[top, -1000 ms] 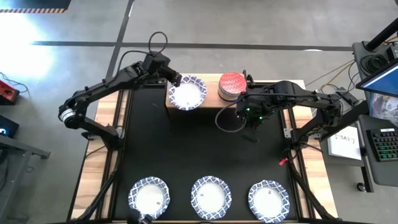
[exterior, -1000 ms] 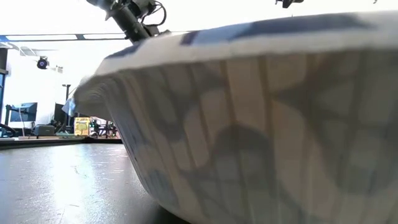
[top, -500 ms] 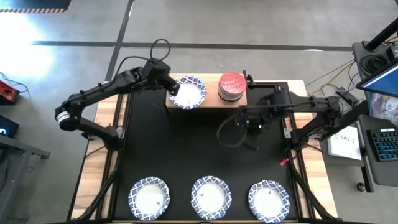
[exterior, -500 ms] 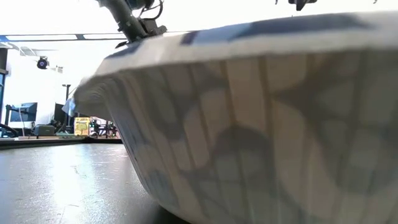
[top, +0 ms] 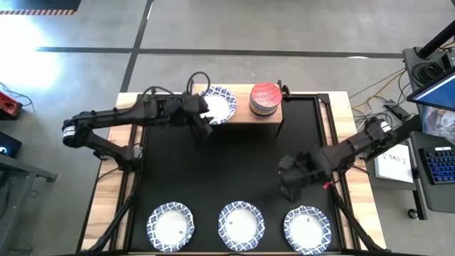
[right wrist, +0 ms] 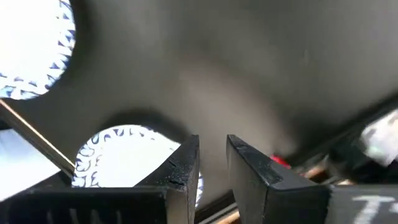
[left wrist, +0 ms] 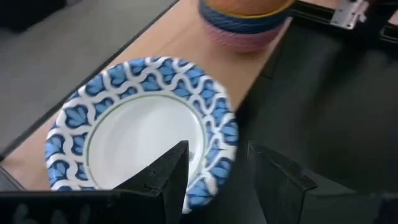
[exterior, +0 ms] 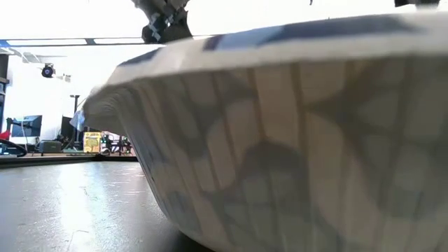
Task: Place and stack bowls onto a shelf
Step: Stack the blue bowl on top of the bowl on the shelf
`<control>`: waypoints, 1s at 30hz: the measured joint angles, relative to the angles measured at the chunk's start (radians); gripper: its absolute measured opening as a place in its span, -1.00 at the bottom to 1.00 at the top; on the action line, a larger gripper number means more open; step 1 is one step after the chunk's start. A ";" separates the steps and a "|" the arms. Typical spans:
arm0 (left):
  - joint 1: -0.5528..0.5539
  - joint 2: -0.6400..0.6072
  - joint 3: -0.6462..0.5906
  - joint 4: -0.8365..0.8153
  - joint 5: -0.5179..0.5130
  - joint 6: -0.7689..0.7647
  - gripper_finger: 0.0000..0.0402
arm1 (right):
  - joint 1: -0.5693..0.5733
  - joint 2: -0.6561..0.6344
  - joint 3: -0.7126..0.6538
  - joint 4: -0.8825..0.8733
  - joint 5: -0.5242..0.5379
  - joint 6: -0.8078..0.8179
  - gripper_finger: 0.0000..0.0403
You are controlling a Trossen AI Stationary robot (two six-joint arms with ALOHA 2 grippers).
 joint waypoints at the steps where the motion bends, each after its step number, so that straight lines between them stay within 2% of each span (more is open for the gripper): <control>1: -0.019 -0.003 0.000 0.000 -0.017 0.006 -0.26 | 0.023 0.000 -0.020 0.024 -0.010 0.048 -0.62; 6: -0.079 -0.008 0.000 0.000 -0.080 0.026 -0.26 | 0.123 0.001 -0.109 0.212 -0.064 0.250 -0.48; 11: -0.096 -0.008 0.000 -0.001 -0.092 0.027 -0.26 | 0.182 0.021 -0.181 0.409 -0.071 0.408 -0.33; 15: -0.105 -0.008 0.000 -0.004 -0.092 0.032 -0.26 | 0.204 0.052 -0.206 0.433 -0.071 0.523 -0.23; 23: -0.117 -0.008 -0.003 -0.036 -0.092 0.026 -0.26 | 0.215 0.124 -0.206 0.492 -0.072 0.614 -0.17; 30: -0.153 -0.008 -0.003 -0.037 -0.092 0.029 -0.26 | 0.236 0.207 -0.200 0.554 -0.116 0.616 -0.17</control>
